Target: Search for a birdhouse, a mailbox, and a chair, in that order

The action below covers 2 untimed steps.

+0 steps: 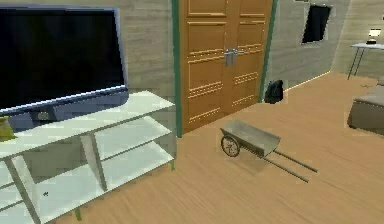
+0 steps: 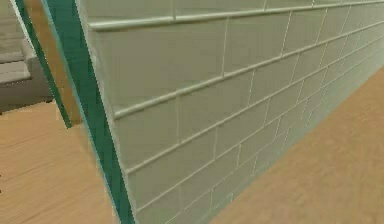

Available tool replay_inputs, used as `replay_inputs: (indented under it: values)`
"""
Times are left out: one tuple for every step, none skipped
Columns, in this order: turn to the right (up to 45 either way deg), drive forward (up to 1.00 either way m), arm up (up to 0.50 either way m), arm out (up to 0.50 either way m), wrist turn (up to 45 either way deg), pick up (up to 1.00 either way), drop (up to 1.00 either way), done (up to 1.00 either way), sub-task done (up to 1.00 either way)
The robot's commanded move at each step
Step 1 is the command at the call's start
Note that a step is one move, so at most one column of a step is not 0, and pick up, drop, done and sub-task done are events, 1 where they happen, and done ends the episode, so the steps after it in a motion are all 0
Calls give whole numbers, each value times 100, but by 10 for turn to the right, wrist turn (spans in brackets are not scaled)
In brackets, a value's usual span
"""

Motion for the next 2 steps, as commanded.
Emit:
replay_inputs:
  values:
    - [330,0,0,0,0,0,0,0,0]
    - [0,90,0,0,0,0,0,0,0]
